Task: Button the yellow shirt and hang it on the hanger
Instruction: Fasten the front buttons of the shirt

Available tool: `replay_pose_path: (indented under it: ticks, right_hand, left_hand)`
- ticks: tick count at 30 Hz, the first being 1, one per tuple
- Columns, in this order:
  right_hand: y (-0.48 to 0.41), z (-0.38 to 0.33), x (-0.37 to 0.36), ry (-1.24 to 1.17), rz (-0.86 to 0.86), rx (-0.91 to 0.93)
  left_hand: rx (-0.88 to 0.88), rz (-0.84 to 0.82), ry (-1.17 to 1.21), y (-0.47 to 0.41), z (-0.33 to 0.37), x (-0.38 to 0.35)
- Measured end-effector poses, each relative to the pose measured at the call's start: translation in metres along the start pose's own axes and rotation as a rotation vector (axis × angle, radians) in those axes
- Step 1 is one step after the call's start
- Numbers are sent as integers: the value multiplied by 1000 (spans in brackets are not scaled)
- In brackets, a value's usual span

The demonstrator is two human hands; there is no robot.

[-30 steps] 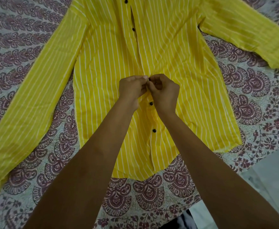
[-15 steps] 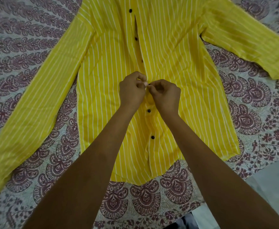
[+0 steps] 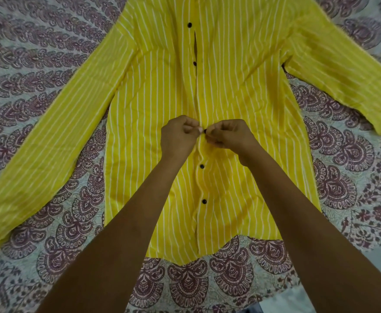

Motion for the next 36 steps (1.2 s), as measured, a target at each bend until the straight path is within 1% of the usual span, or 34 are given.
replay_pose_path:
  ticks: [2,5,7,9,11,13,16,17,18,20,24,26,29,30,32,34,36]
  right_hand:
    - [-7,2,4,175,44,30]
    - [-19,-7,6,391,149,157]
    - [-27,-16,1,425,144,233]
    - [-35,-23,-6,487,95,286]
    - [-46,-27,-15,584,42,290]
    - [-55,-27,-22,721,24,266]
    - [-67,-25,-25,1024,93,253]
    - [-69,-25,-25,1082,124,271]
    - [-70,-23,-23,1091,154,287]
    - [-74,-22,-17,1000,219,296]
    - [-83,-21,5,681,317,280]
    - [-91,-16,16,504,317,222]
    - [-98,-4,24,270,307,88]
    - [-99,0,25,231,311,62]
    - [-99,5,26,180,329,37]
    - [-100,10,26,155,350,21]
    - [-100,11,25,140,347,19]
  left_hand:
    - [46,-12,-7,-6,-2,2]
    - [64,29,-10,-19,5,7]
    - [47,52,-20,-28,15,9]
    - [31,62,-11,-39,23,9]
    - [27,76,-3,-51,28,8]
    - [45,81,11,-63,29,6]
    - [91,44,30,-79,26,-1]
    - [104,25,34,-83,24,-4]
    - [109,5,40,-85,22,-7]
    - [105,-38,56,-89,20,-14]
    - [47,-125,-13,-90,17,-30]
    - [15,-103,-46,-90,16,-33]
    - [-70,18,-115,-90,16,-31]
    - [-120,39,-138,-88,19,-30]
    - [-189,-3,-177,-87,22,-35]
    - [-178,-63,-228,-87,22,-41]
    - [-149,-34,-258,-88,20,-42]
Point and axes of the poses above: each hand's wrist, its own y-axis away from the middle knuckle, its own x-axis out of the back of the hand, z = x × y, the point moved 4 cm from there along -y, towards the middle knuckle, and after that the axes turned 4 degrees about x, right-handed, at the moved point
